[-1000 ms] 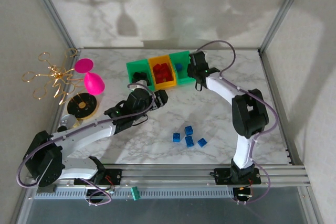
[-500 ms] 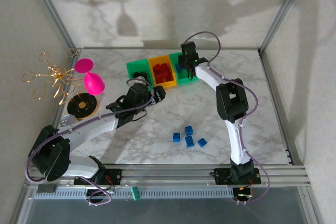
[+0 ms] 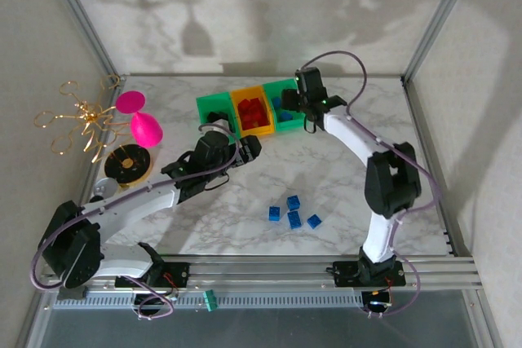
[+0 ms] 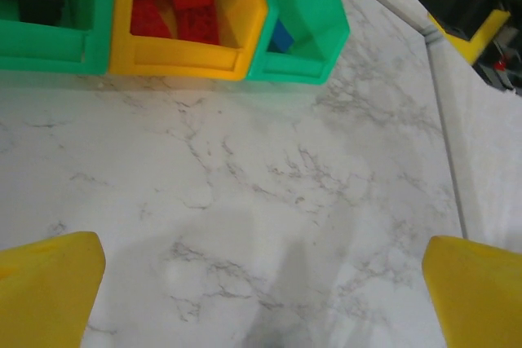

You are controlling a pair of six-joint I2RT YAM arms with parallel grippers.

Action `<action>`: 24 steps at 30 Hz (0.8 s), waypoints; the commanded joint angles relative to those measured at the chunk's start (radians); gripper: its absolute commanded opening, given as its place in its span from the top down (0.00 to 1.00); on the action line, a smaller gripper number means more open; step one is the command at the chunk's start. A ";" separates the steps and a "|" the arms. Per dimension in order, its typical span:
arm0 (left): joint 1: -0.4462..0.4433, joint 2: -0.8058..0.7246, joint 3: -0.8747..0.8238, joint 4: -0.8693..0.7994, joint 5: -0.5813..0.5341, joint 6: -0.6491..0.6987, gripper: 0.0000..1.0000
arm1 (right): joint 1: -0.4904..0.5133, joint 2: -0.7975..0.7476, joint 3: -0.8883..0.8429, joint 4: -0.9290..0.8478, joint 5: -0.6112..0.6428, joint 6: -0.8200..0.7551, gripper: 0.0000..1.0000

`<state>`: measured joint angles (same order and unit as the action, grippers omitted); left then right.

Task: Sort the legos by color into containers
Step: Pick up the lego from the bottom-center of the table.

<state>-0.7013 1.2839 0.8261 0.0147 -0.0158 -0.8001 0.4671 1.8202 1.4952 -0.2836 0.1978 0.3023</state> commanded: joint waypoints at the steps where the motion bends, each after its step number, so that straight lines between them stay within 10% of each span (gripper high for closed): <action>1: -0.030 -0.053 -0.048 -0.004 0.001 -0.011 0.00 | 0.024 -0.089 -0.117 -0.086 -0.044 0.053 0.29; 24: -0.201 -0.232 -0.253 -0.053 -0.023 -0.091 0.00 | 0.299 -0.242 -0.573 -0.180 -0.020 0.376 0.15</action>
<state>-0.8932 1.0695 0.5812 -0.0212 -0.0162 -0.8692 0.7376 1.5524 0.9363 -0.4530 0.1349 0.6003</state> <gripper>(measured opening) 0.996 0.846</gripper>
